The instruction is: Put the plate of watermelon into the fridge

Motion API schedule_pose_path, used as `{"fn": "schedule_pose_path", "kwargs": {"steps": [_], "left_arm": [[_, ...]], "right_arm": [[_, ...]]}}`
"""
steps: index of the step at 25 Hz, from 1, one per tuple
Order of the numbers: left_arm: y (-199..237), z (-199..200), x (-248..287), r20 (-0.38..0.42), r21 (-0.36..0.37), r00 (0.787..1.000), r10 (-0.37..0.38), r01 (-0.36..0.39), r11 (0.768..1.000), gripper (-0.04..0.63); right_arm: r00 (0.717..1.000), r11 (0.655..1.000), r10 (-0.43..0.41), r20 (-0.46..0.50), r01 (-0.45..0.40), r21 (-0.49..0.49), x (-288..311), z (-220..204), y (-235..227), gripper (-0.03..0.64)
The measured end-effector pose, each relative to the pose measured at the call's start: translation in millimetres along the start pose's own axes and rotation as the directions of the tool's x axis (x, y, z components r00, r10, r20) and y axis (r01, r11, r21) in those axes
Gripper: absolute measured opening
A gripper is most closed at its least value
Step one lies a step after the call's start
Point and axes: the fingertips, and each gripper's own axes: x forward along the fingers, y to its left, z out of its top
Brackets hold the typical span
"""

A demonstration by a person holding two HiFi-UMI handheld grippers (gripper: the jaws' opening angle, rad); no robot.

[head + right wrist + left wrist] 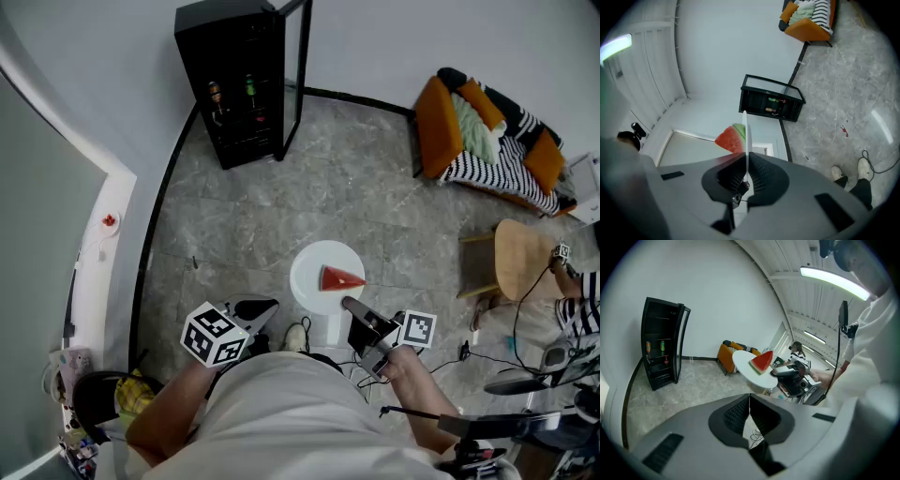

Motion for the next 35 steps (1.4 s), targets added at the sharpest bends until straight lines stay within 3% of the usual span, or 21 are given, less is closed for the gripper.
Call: {"fn": "schedule_pose_path", "kwargs": {"steps": [8, 18, 25, 35], "left_arm": [[12.3, 12.0, 3.4, 0.015, 0.013, 1.0, 0.025, -0.025, 1.0, 0.012], [42.0, 36.0, 2.3, 0.033, 0.005, 0.998, 0.052, -0.052, 0.999, 0.012], [113.4, 58.9, -6.0, 0.04, 0.01, 0.999, 0.029, -0.03, 1.0, 0.012], [257.2, 128.5, -62.3, 0.017, 0.107, 1.0, -0.017, 0.016, 0.994, 0.012]], "right_arm": [[0.999, 1.0, 0.027, -0.022, -0.027, -0.004, 20.0, 16.1, 2.1, 0.025], [0.998, 1.0, -0.019, -0.061, 0.02, 0.02, 63.9, 40.3, -15.1, 0.025], [0.998, 0.999, -0.039, -0.046, 0.04, 0.011, 138.8, 73.6, -15.9, 0.025], [0.997, 0.997, -0.074, 0.02, 0.073, 0.017, 305.1, 130.1, -2.6, 0.025]]}}
